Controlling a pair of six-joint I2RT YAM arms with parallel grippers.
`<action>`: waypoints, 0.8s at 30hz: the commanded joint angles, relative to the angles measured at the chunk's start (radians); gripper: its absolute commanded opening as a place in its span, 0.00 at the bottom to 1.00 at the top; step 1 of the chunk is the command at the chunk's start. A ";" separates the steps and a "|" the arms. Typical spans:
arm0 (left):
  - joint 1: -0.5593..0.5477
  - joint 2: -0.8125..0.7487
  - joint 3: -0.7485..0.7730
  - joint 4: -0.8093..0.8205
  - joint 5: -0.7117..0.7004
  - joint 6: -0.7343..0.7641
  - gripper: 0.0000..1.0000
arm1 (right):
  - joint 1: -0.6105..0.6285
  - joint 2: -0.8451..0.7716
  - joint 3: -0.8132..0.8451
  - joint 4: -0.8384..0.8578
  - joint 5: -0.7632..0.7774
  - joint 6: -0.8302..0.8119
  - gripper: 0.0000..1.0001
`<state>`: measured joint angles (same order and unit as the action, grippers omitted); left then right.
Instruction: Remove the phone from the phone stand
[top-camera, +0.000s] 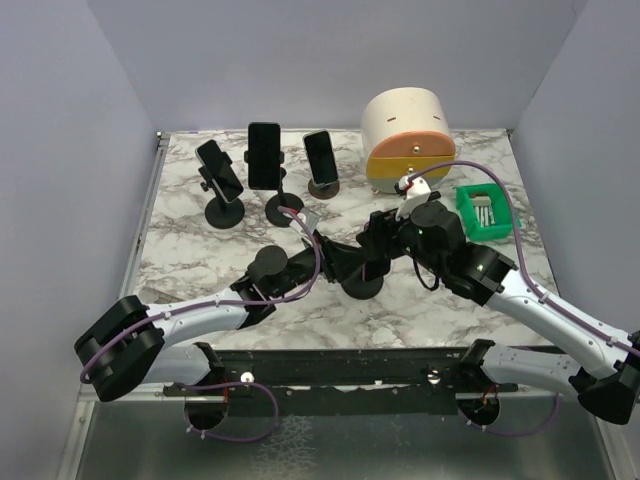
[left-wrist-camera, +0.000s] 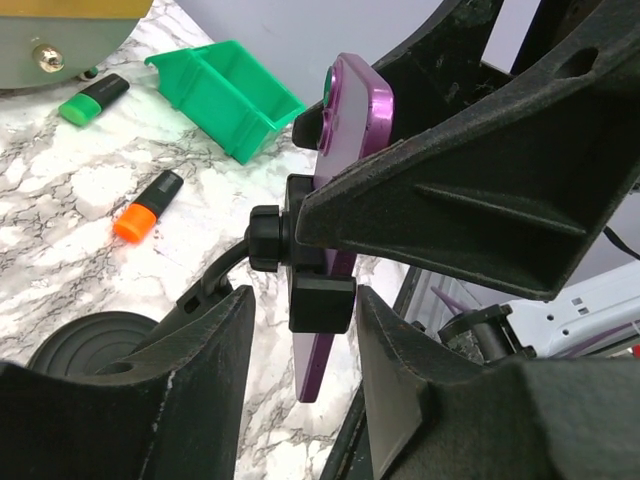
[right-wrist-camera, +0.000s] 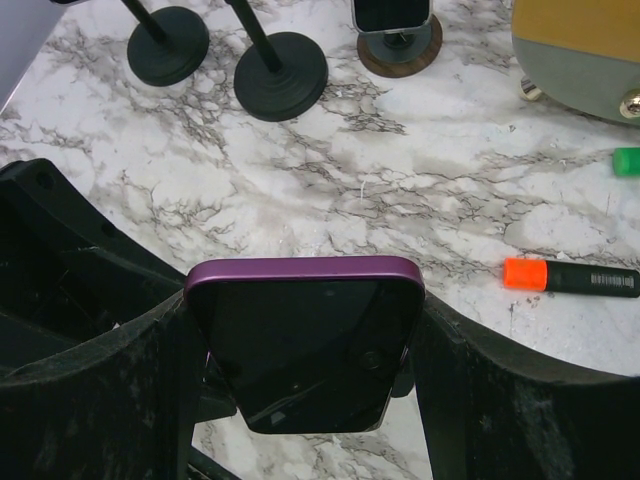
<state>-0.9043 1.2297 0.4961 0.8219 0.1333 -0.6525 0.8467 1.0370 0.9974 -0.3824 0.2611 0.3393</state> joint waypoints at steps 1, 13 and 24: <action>0.001 0.014 0.028 0.006 0.024 0.017 0.42 | -0.003 0.012 0.011 -0.052 -0.029 0.013 0.00; 0.002 -0.022 -0.035 0.028 -0.052 0.002 0.00 | -0.004 0.005 -0.002 -0.060 0.021 0.019 0.00; 0.093 -0.004 -0.159 0.191 -0.084 -0.169 0.00 | -0.003 -0.004 -0.043 -0.069 0.089 0.046 0.00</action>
<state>-0.8761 1.2083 0.3996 0.9565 0.1219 -0.7311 0.8528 1.0443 0.9863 -0.3531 0.2672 0.3893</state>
